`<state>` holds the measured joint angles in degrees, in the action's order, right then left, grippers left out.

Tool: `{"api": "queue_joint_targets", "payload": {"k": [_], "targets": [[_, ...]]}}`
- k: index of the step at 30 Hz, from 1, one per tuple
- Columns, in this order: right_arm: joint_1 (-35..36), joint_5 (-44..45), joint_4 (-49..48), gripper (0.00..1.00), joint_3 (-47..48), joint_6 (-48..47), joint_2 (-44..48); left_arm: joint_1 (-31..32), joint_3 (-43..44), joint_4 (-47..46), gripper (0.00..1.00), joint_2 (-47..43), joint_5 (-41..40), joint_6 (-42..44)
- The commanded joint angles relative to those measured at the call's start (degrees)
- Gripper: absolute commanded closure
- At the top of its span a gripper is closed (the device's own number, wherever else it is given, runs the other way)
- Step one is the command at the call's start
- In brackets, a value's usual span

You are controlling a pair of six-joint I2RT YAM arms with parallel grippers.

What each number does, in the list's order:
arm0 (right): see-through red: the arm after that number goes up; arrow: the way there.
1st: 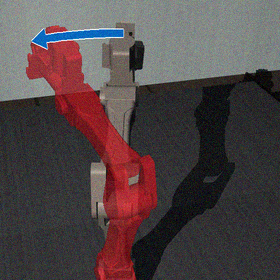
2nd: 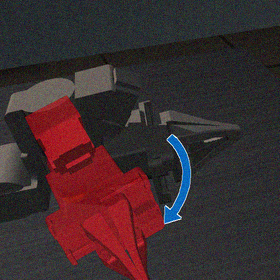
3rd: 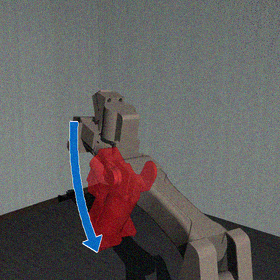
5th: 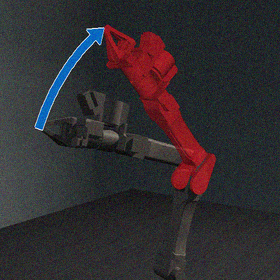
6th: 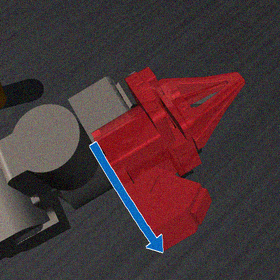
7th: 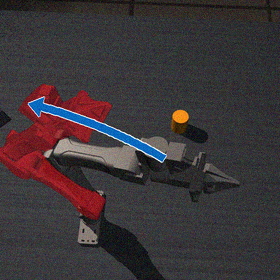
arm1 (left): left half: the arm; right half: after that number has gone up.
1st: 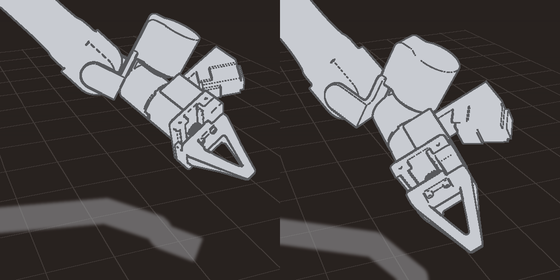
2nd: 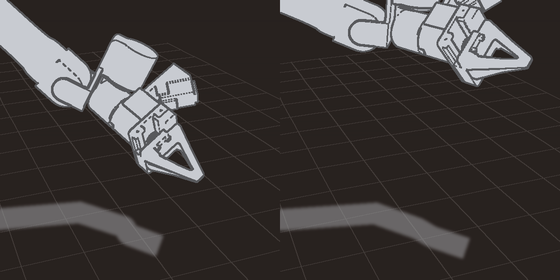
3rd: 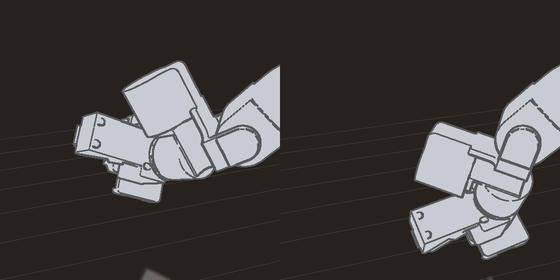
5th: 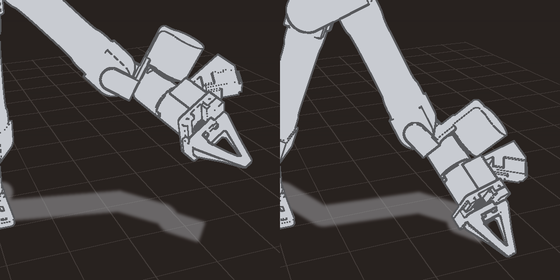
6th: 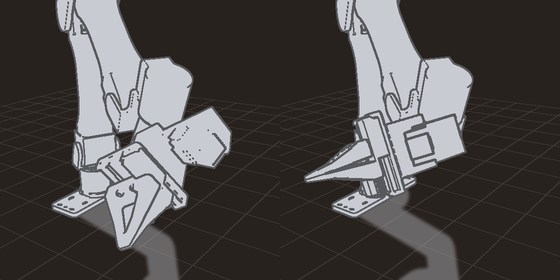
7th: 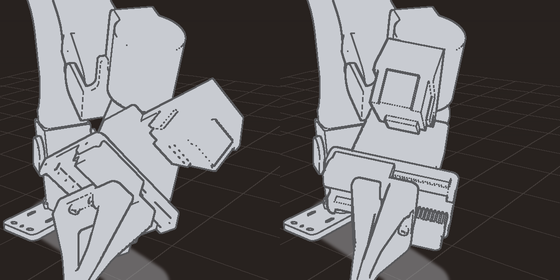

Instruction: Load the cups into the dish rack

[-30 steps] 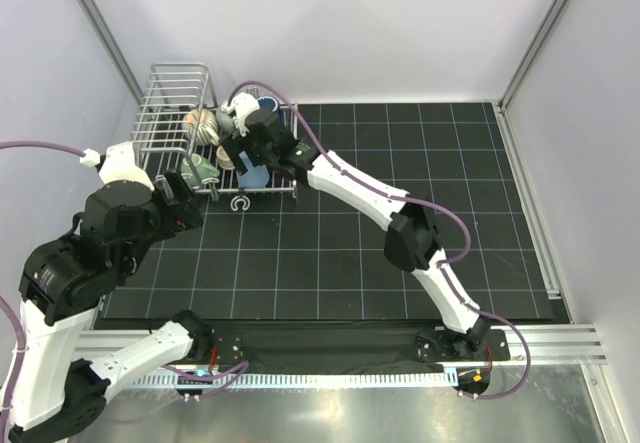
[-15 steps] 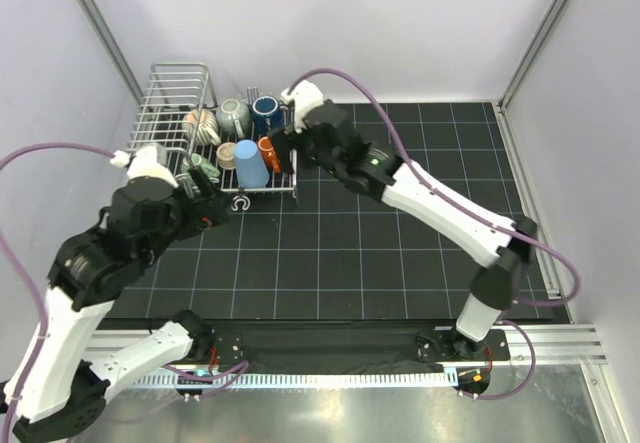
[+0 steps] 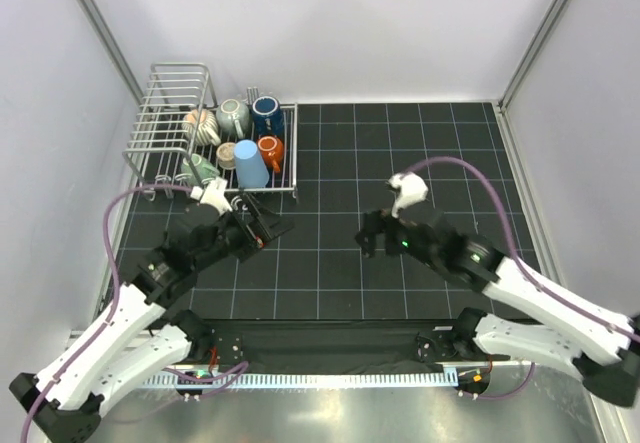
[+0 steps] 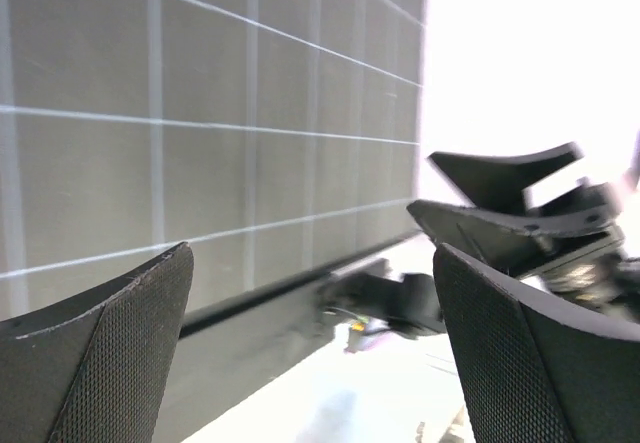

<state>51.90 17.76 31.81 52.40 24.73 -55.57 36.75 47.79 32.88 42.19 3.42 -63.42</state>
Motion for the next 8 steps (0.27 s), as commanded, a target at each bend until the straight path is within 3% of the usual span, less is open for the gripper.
{"api": "queue_joint_targets", "payload": {"k": [1, 4, 7, 8], "targets": [[-0.13, -1.32, -4.12, 0.0, -9.47, 11.46, 11.24, -0.19, -8.48, -18.19, 0.01, -7.71, 5.81, -9.77], [-0.05, -2.12, -6.23, 0.0, -18.78, 19.17, 22.24, -0.19, -17.36, -24.34, 0.0, -15.0, 6.51, -14.07], [-0.13, -0.8, -6.41, 0.0, -27.49, 26.22, 32.34, -0.1, -30.61, -37.86, 0.0, -21.6, 8.79, -19.53], [-0.04, -1.06, -6.06, 0.0, -29.18, 26.77, 35.5, -0.19, -34.39, -47.46, 0.0, -26.41, 9.06, -23.73]]}}
